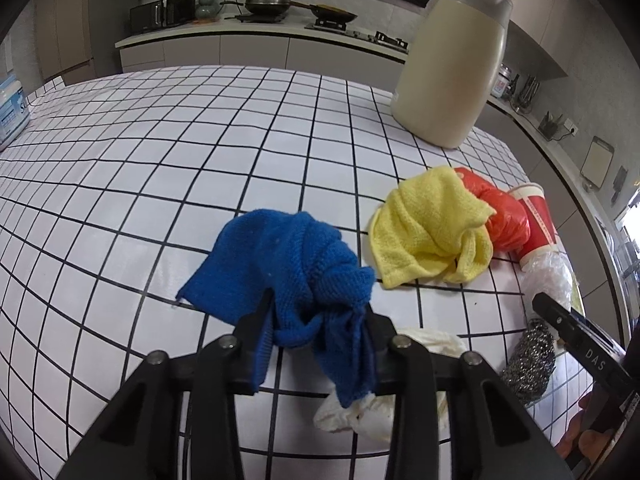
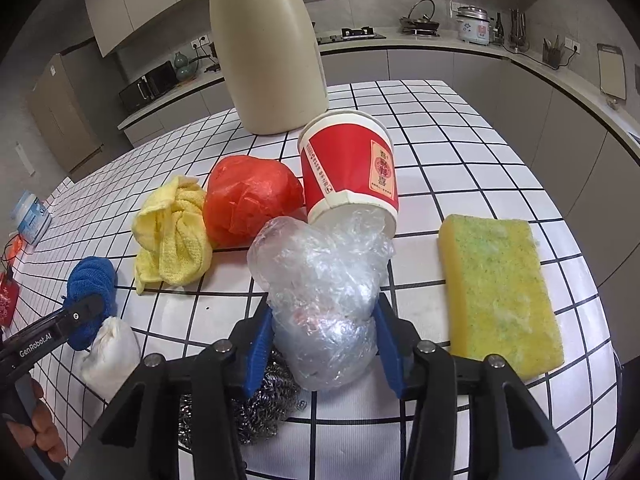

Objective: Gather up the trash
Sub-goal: 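Grasp the blue cloth with the left tool while the right tool grasps the plastic bag, then carry the blue cloth and plastic bag with both tools over the black bin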

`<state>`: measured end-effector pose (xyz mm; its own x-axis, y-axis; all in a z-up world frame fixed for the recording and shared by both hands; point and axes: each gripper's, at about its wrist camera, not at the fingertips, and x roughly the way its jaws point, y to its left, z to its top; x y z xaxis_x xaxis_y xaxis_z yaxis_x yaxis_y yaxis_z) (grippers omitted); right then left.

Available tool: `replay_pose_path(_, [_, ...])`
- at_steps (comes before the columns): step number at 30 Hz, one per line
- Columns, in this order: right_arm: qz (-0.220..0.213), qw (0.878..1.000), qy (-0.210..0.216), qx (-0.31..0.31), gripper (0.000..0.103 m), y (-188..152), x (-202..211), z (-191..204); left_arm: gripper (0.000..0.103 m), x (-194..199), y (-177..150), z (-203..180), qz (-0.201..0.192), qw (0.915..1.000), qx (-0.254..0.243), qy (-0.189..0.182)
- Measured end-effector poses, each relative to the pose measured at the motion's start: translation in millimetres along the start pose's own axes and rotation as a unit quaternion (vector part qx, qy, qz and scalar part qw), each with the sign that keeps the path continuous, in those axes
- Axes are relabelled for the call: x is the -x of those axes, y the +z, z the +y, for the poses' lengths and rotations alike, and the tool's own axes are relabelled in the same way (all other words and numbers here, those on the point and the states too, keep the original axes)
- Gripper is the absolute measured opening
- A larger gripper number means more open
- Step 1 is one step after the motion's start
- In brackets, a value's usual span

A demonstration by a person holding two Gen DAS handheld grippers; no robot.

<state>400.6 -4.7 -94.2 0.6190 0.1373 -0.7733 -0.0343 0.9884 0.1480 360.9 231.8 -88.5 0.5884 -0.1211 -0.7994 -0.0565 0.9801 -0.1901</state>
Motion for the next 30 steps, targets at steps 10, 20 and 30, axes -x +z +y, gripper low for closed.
replay_pose_path(10, [-0.023,1.000,0.009,0.002,0.049,-2,22,-3,0.038,30,4,-16,-0.037,0.9992,-0.010,-0.008])
replay_pose_path(20, [-0.052,0.999,0.015,0.007,0.049,-8,58,-12,0.038,52,-8,-55,-0.049,0.9979,-0.035,-0.025])
replay_pose_path(30, [-0.073,0.997,0.015,-0.004,0.049,-22,95,-44,0.038,68,-30,-110,-0.053,0.9955,-0.067,-0.042])
